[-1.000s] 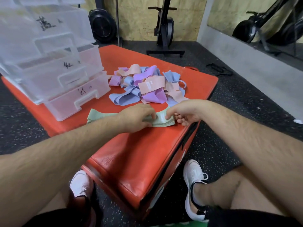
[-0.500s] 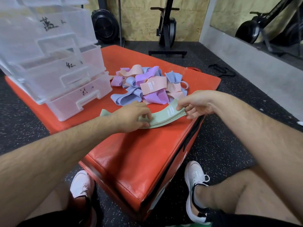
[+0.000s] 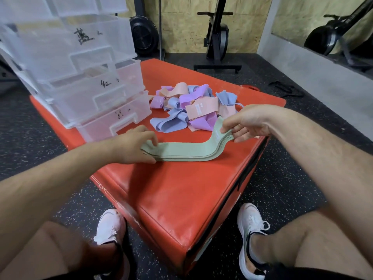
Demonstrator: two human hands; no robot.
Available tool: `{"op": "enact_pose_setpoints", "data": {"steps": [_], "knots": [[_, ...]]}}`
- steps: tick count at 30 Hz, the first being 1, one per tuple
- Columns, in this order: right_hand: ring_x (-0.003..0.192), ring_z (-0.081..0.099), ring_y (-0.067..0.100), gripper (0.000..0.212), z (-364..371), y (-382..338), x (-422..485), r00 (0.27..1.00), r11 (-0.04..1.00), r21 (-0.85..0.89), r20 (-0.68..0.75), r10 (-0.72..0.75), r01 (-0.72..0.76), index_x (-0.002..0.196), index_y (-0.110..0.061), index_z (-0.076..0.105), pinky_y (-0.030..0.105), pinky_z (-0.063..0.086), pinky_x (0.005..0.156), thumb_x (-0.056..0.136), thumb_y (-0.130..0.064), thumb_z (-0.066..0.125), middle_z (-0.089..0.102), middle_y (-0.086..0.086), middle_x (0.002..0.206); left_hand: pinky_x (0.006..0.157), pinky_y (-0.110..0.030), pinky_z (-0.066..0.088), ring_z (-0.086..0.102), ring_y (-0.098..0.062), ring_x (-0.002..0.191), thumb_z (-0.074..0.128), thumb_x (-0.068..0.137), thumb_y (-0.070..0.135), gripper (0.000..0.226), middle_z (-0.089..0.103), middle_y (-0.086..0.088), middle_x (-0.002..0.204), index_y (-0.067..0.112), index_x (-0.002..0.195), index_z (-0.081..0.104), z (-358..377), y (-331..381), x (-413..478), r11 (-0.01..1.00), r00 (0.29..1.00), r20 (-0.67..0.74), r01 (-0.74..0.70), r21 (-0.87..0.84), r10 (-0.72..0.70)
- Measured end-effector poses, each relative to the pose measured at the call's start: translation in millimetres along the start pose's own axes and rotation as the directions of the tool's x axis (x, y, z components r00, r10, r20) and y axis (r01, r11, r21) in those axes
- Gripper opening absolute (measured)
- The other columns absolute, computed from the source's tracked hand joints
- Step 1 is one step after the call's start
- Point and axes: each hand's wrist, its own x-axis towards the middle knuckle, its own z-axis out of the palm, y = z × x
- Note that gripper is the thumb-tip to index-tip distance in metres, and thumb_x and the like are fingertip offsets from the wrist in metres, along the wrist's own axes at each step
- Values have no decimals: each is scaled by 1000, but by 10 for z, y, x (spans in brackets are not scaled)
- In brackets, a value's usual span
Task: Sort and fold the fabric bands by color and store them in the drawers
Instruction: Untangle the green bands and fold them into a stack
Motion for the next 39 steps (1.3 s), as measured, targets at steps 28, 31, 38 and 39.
{"op": "enact_pose_setpoints", "data": {"steps": [28, 31, 38, 39], "knots": [[68, 74, 15, 38, 1669, -934, 368, 983, 930, -325, 110, -146, 174, 103, 1, 63, 24, 61, 71, 96, -36, 63, 75, 12, 89, 95, -36, 51, 61, -15, 108, 83, 64, 59, 77, 66, 0, 114, 50, 128, 40, 245, -171, -216, 825, 962, -214, 19, -565, -168], [92, 75, 25, 25, 1583, -909, 344, 979, 944, -289, 167, -116, 161, 110, 6, 62, 33, 60, 87, 100, -14, 52, 75, 19, 102, 90, -26, 48, 58, -3, 98, 72, 82, 53, 42, 65, 14, 103, 39, 119, 57, 261, -123, -206, 871, 950, -274, -1, -491, -153], [74, 65, 33, 25, 1045, -744, 241, 974, 869, -460, -41, -224, 181, 102, 8, 66, 37, 53, 64, 85, -7, 56, 70, 29, 93, 69, -16, 38, 55, -6, 85, 67, 87, 44, 30, 61, 12, 97, 32, 113, 58, 305, -68, -199, 896, 938, -256, 106, -430, -234], [69, 64, 31, 17, 986, -671, 229, 979, 847, -517, -77, -188, 122, 96, 1, 65, 36, 53, 60, 85, -11, 59, 69, 22, 86, 71, -20, 39, 57, -8, 87, 67, 88, 44, 29, 62, 11, 98, 32, 113, 58, 308, -64, -198, 894, 938, -249, 113, -434, -240]]}}
